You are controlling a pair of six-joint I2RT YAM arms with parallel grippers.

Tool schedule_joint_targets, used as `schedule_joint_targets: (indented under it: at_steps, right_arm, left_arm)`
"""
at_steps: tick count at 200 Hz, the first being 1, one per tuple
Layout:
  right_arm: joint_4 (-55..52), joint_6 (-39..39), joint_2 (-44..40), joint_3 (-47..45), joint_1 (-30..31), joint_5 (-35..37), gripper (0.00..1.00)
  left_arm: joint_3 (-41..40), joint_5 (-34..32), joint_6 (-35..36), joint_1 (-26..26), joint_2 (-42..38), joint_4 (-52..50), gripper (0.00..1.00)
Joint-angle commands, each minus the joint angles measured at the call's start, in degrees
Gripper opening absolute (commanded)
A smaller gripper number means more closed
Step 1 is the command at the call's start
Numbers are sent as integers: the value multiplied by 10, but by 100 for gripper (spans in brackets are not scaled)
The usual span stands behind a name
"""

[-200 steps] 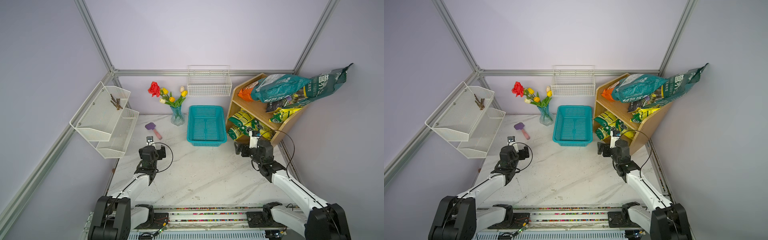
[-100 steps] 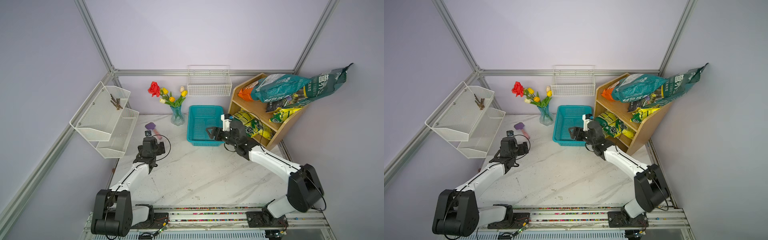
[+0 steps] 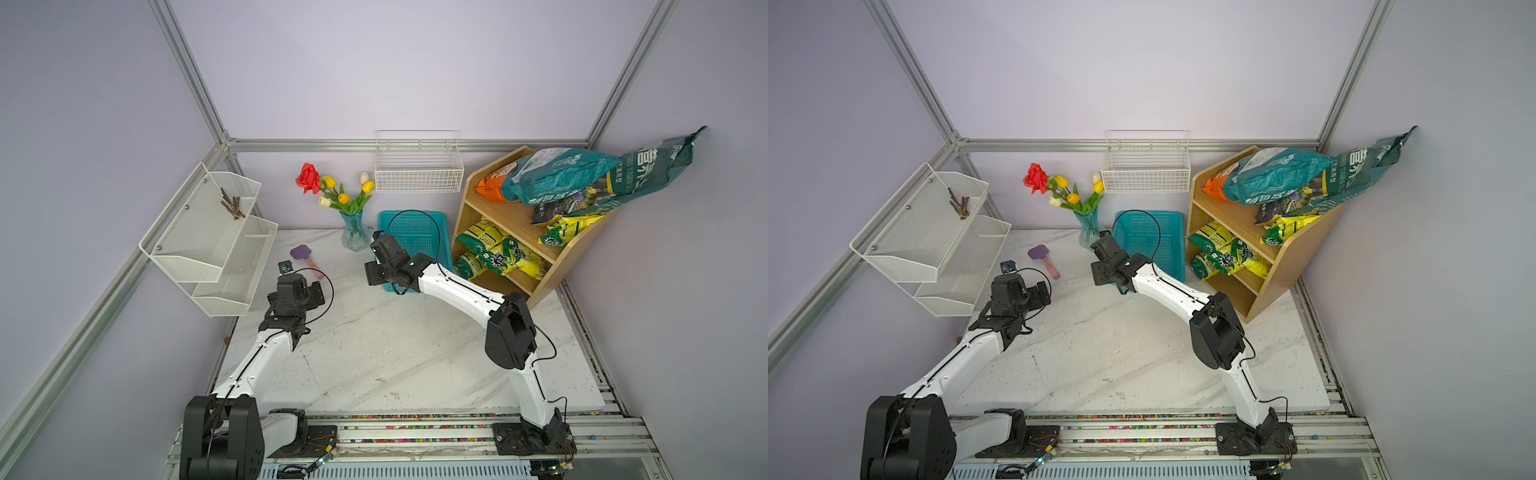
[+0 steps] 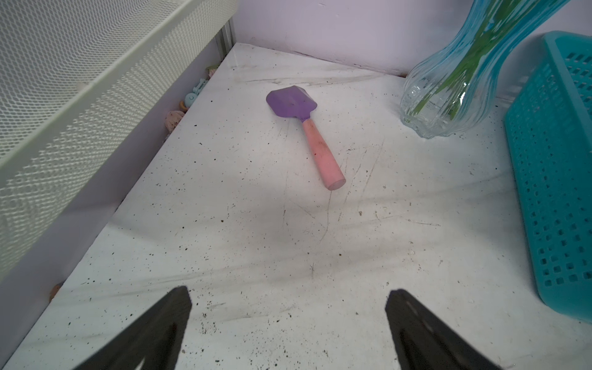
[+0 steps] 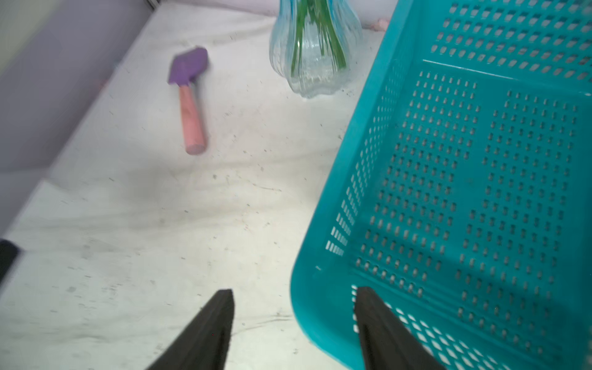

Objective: Take down the fertilizer bag from the shelf
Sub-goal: Adjust the storage box at the center of the board.

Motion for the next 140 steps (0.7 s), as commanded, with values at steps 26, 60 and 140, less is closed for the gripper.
schedule_joint_targets:
  at_steps: [26, 60, 140]
  right_arm:
    - [13, -43, 49, 40, -3, 46, 51]
    - [27, -49, 70, 56, -3, 44, 44]
    - [20, -32, 83, 52, -3, 39, 39]
  left_arm:
    - [61, 21, -32, 19, -6, -3, 100]
    - [60, 21, -33, 21, -5, -1, 100]
    - [57, 25, -38, 24, -9, 5, 100]
